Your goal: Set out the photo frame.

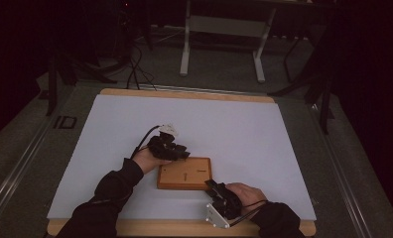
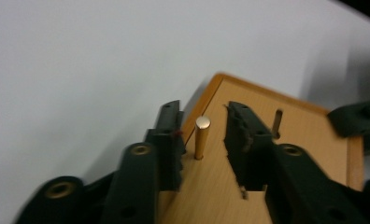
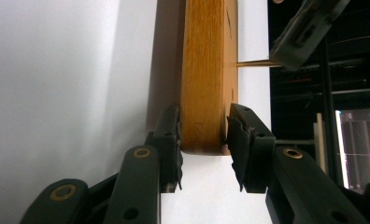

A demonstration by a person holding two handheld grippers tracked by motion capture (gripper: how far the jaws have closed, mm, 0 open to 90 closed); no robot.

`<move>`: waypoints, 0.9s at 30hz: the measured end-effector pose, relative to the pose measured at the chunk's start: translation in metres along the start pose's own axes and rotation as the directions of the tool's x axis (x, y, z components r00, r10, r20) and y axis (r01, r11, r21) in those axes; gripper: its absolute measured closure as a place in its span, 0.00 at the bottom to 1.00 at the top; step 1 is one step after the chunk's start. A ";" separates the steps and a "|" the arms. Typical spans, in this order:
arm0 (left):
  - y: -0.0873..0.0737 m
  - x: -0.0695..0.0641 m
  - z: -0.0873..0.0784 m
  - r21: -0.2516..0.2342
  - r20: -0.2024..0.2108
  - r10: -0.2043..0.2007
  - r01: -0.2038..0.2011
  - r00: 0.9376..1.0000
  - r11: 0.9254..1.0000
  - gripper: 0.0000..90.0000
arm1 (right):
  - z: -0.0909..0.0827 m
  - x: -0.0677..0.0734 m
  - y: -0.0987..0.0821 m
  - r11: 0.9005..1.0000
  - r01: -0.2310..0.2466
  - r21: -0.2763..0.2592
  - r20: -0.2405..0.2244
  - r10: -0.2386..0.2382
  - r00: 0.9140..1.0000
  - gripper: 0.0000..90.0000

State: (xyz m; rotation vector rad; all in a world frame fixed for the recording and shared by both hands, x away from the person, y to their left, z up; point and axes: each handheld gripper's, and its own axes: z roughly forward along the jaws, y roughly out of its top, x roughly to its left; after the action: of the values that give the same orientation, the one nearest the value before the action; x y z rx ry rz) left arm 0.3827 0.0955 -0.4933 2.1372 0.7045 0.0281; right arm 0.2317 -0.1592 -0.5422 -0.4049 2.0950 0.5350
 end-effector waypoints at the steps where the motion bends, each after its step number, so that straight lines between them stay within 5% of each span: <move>1: -0.001 -0.001 -0.006 -0.014 -0.011 0.005 -0.005 1.000 1.000 0.64 | -0.001 -0.005 0.000 1.000 -0.019 -0.003 -0.019 0.019 1.000 0.73; 10: -0.017 -0.003 -0.025 -0.034 -0.033 0.029 -0.030 0.999 0.999 0.45 | -0.003 -0.018 -0.001 0.999 -0.046 -0.015 -0.054 0.045 0.998 0.74; 13: -0.027 -0.002 -0.037 -0.051 -0.016 0.039 -0.040 0.999 0.998 0.23 | -0.004 -0.026 -0.001 0.998 -0.063 -0.024 -0.075 0.062 0.995 0.75; 24: -0.040 0.003 -0.059 -0.089 -0.082 0.054 -0.061 0.995 0.994 0.10 | -0.004 -0.043 -0.003 0.992 -0.118 -0.040 -0.132 0.112 0.985 0.75; 27: -0.046 0.005 -0.065 -0.108 -0.115 0.055 -0.068 0.992 0.992 0.10 | -0.003 -0.053 -0.004 0.989 -0.142 -0.039 -0.169 0.133 0.977 0.75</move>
State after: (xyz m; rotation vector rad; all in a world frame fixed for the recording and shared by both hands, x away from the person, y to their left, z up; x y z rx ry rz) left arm 0.3478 0.1670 -0.4872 2.0616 0.6854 0.2173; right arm 0.2597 -0.1604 -0.4974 -0.3455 2.2859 0.6565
